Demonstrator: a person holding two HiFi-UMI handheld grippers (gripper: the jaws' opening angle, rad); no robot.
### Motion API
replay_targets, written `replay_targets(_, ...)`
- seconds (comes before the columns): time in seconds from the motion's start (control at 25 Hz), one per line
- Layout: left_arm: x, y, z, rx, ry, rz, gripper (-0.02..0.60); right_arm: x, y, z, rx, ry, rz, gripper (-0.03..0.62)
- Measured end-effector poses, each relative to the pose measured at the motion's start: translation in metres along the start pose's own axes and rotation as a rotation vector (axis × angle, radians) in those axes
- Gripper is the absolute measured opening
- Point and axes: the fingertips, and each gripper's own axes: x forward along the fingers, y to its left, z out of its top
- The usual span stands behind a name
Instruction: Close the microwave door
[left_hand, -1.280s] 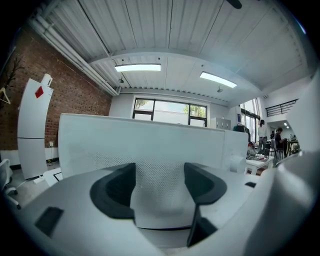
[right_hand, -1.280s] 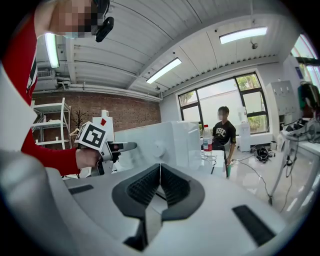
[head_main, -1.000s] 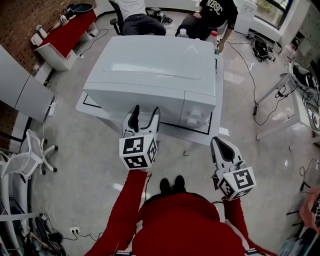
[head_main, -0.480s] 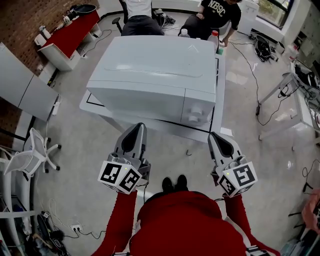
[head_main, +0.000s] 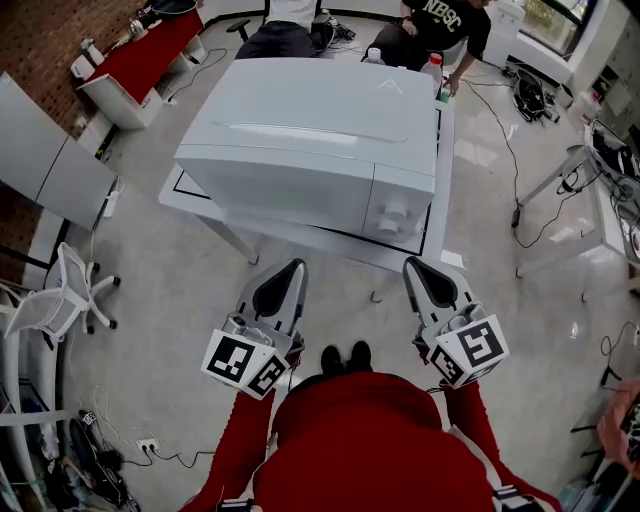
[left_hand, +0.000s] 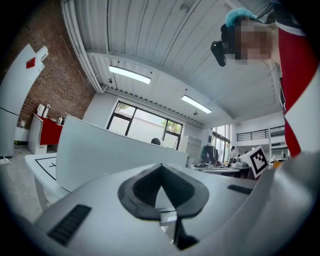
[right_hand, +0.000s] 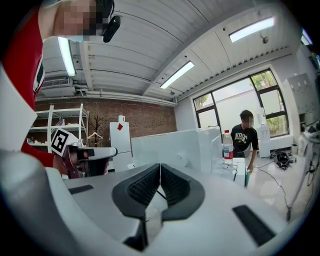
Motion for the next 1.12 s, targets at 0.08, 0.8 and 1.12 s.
replay_targets(0.08, 0.0, -0.003, -0.001, 0.009, 0.002, -0.006, 0.009, 0.002, 0.003, 0.0, -0.003, 0.002, 0.009, 0.014)
replay_targets(0.8, -0.009, 0.006, -0.013, 0.094, 0.042, 0.089, 0.008, 0.004, 0.017, 0.001, -0.056, -0.002, 0.033, 0.012)
replay_targets(1.12, -0.011, 0.008, -0.013, 0.067, 0.036, 0.107, 0.009, 0.003, 0.018, 0.002, -0.095, 0.002, 0.032, 0.012)
